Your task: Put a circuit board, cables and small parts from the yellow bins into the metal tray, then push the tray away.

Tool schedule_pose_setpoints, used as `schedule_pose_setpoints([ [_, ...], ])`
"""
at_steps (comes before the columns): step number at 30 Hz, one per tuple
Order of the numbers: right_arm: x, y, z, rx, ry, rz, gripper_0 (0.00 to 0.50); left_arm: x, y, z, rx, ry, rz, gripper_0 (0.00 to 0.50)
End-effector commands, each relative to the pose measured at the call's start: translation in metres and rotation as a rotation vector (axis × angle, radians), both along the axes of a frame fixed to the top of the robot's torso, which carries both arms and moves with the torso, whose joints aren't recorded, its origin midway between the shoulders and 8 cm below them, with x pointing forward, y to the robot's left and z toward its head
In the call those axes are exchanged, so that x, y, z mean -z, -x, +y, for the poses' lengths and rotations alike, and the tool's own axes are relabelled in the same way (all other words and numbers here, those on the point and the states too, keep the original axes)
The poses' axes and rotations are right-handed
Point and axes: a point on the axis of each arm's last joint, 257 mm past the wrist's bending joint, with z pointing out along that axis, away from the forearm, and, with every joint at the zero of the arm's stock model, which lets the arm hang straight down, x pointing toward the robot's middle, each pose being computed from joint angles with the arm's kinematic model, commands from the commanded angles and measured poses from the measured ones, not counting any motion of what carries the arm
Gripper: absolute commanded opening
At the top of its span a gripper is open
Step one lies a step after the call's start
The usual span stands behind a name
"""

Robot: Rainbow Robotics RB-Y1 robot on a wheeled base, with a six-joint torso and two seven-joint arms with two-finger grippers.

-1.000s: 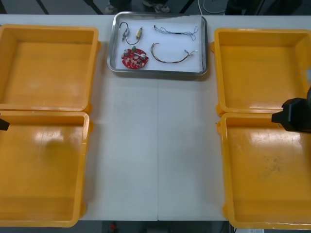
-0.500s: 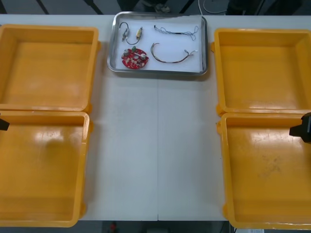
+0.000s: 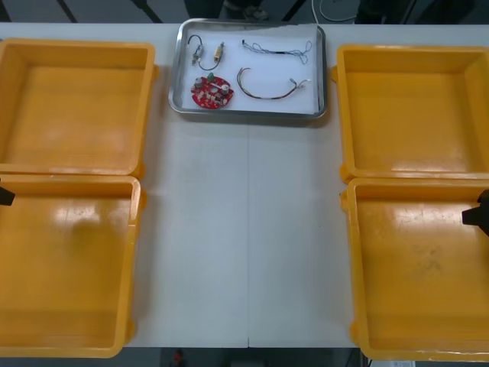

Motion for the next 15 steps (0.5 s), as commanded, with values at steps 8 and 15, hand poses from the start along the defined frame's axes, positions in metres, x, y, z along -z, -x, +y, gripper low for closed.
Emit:
schedule_pose_setpoints([
  [8, -0.0078, 0.0034, -0.0147, -0.001, 0.063, 0.003, 0.5, -0.0108, 0.004, 0.012, -0.029, -0.027, -0.018, 0.5],
  [15, -0.0072, 0.0038, -0.0125, -0.004, 0.056, 0.006, 0.5, -0.0108, 0.004, 0.012, -0.029, -0.027, -0.018, 0.5],
])
